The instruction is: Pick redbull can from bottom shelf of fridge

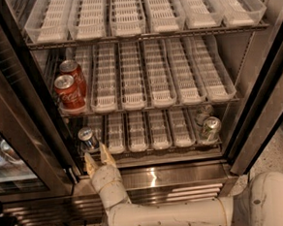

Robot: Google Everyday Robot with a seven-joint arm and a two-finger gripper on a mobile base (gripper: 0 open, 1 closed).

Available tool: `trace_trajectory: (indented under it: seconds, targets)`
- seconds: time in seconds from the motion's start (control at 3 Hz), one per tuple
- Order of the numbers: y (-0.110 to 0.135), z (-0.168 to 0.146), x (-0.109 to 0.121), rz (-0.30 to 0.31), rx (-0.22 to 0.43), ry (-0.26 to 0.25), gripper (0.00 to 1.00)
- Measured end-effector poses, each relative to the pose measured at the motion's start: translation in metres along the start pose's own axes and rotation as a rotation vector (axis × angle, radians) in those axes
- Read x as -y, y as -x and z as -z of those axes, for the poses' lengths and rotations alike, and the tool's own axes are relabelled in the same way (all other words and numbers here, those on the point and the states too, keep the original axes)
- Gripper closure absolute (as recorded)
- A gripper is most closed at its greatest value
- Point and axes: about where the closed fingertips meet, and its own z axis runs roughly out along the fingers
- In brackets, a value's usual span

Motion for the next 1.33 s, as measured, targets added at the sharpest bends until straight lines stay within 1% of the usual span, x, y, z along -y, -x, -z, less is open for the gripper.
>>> trace_trajectory:
  seconds: [0.33, 0.67, 1.0, 1.33]
  targets:
    - [0.001, -0.011, -0.007, -0.038, 0.028, -0.022, 0.41]
    - [0.002, -0.02, -0.009, -0.066, 0.054, -0.055, 0.39]
    - [0.003, -0.027, -0.005, -0.076, 0.079, -0.098, 0.37]
    - [0.001, -0.03, 0.001, -0.081, 0.086, -0.137, 0.38]
